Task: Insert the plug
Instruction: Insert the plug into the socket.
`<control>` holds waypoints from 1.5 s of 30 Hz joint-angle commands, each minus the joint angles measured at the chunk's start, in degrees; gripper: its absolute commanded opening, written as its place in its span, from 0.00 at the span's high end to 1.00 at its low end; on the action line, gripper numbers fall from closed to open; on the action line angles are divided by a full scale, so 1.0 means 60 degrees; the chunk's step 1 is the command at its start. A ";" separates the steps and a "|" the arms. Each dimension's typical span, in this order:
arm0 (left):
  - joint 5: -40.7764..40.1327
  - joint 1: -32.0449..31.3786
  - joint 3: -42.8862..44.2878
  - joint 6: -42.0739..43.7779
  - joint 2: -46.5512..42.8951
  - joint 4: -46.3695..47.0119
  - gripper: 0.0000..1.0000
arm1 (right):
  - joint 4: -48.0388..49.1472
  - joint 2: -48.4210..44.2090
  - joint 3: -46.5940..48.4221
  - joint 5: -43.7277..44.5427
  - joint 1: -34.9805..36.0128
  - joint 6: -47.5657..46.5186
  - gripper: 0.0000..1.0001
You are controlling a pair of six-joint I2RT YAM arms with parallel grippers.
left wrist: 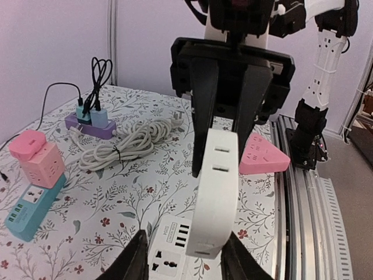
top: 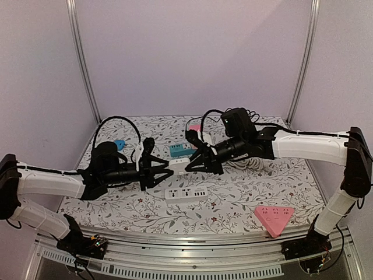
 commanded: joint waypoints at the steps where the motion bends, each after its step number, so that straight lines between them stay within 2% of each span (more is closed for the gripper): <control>1: 0.1362 0.0386 -0.0238 -0.0292 0.0748 0.1697 0.59 | 0.0697 0.0529 -0.0204 -0.0229 -0.0115 -0.0500 1.00; 5: 0.1395 0.0412 -0.0145 0.0138 0.1310 0.1627 0.61 | 0.1107 0.0942 -0.0272 -0.0268 -0.0207 -0.0503 1.00; 9: 0.0964 0.0435 -0.0634 0.0819 0.1263 0.1686 0.80 | 0.1481 0.1344 -0.0389 -0.0374 -0.0235 -0.0599 1.00; 13: 0.0512 0.0448 -0.0872 0.1623 0.1142 0.1137 0.87 | 0.2174 0.1850 -0.0460 -0.0324 -0.0231 -0.0647 1.00; 17: 0.0281 0.0457 -0.0983 0.2318 0.1397 0.0828 1.00 | 0.2489 0.2437 -0.0377 0.0005 -0.0241 -0.0594 1.00; 21: 0.0060 0.0553 -0.1239 0.2583 0.2191 0.1848 1.00 | 0.2839 0.2888 -0.0399 0.0423 -0.0230 -0.0652 1.00; 29: 0.0079 0.0830 -0.1137 0.2454 0.3582 0.2748 1.00 | 0.2845 0.3631 0.0053 0.0733 -0.0235 -0.1028 1.00; 33: -0.0240 0.0872 -0.1365 0.2477 0.3449 0.3201 1.00 | 0.2861 0.3805 0.0118 0.0671 -0.0239 -0.1067 1.00; 45: -0.0463 0.1079 -0.1204 0.2606 0.3526 0.2992 1.00 | 0.2802 0.3928 0.0482 0.0701 -0.0233 -0.1020 1.00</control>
